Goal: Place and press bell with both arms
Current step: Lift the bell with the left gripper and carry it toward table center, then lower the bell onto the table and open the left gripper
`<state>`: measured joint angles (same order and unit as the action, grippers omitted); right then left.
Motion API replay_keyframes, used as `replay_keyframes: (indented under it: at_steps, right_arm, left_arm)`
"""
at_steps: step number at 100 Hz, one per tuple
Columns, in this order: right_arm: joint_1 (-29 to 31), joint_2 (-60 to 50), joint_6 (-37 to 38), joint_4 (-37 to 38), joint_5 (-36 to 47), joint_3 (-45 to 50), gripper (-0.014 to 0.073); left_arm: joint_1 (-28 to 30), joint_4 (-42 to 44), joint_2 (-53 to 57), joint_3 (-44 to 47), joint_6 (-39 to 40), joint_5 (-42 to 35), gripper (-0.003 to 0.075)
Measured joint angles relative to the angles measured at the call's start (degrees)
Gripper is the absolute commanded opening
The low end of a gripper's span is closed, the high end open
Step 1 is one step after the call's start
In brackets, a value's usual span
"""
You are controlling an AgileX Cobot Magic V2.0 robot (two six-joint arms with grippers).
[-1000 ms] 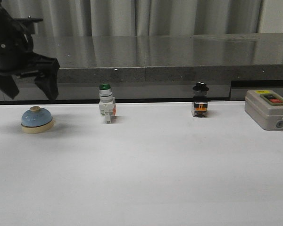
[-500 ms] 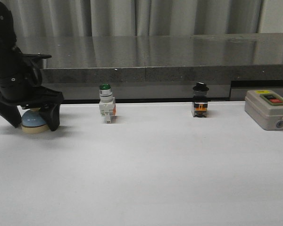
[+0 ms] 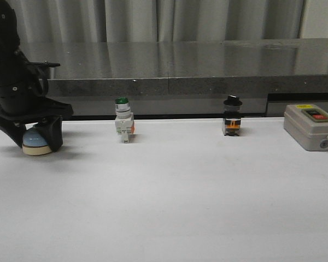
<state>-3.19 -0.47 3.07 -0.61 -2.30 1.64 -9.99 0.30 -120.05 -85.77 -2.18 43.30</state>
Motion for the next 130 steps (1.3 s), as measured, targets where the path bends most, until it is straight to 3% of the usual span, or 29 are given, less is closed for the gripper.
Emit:
replay_keyframes:
  at_steps: [30,56,91,130]
  right_arm:
    - [0.00,0.00,0.00,0.00,0.00,0.00,-0.0060]
    - [0.00,0.00,0.00,0.00,0.00,0.00,-0.0060]
    - [0.00,0.00,0.00,0.00,0.00,0.00,-0.0060]
    - [0.00,0.00,0.00,0.00,0.00,0.00,-0.0060]
  left_arm:
    - [-3.27,0.22,11.25,-1.62,-0.80,5.40,0.0010]
    - [-14.51,0.22,15.42,-1.73,-2.32,7.29,0.0011]
    - [-27.39,0.10,10.00,-2.20,-2.66,3.90,0.0011]
    - [-30.39,0.10,-1.55,-5.52,-2.79,1.34,0.0011]
